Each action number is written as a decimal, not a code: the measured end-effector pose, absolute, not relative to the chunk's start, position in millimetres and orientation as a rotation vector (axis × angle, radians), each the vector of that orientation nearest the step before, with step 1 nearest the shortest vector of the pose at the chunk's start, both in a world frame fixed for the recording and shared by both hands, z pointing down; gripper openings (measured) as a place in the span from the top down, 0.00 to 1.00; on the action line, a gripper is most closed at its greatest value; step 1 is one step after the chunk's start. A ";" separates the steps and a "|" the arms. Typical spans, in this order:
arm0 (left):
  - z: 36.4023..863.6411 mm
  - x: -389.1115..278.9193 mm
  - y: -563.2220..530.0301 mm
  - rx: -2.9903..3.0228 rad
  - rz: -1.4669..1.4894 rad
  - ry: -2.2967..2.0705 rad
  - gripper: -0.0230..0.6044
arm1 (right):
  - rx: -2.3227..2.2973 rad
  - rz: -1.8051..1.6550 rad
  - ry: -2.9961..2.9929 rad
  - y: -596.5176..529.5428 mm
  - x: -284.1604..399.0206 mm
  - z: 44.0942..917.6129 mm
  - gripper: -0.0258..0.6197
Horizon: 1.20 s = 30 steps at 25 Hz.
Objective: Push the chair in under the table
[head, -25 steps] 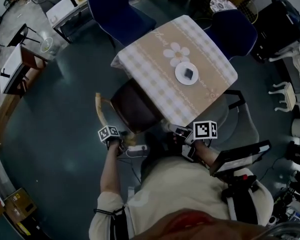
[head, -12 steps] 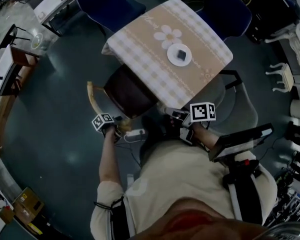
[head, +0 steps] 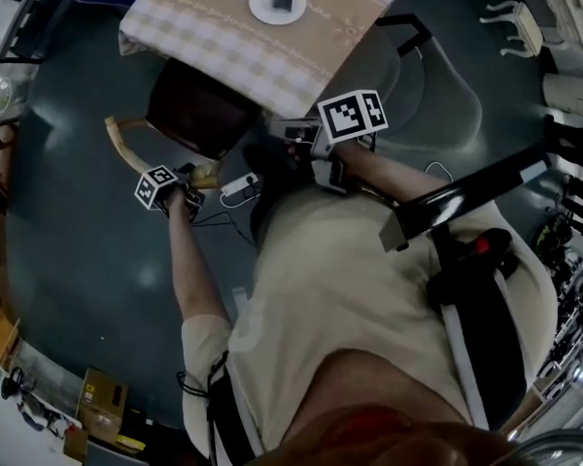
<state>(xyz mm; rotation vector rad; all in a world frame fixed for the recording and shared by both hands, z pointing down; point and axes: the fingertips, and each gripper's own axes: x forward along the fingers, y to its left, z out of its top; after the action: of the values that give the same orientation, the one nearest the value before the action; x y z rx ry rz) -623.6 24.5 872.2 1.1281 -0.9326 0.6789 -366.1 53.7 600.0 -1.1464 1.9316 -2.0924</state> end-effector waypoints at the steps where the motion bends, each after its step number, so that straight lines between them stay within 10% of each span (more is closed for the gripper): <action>1: 871.5 -624.1 24.3 1.131 0.675 -0.936 0.76 | -1.147 -2.087 1.934 54.9 -366.3 598.4 0.94; 30: 841.7 -634.2 27.3 1.191 0.492 -1.052 0.54 | -1.006 -2.080 2.028 69.0 -362.1 587.5 0.94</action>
<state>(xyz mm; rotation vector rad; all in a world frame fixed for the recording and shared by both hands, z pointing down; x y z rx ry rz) -634.2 27.3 841.7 1.1906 -1.0519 0.4925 -362.1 69.0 587.5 -1.0056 2.0279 -2.0798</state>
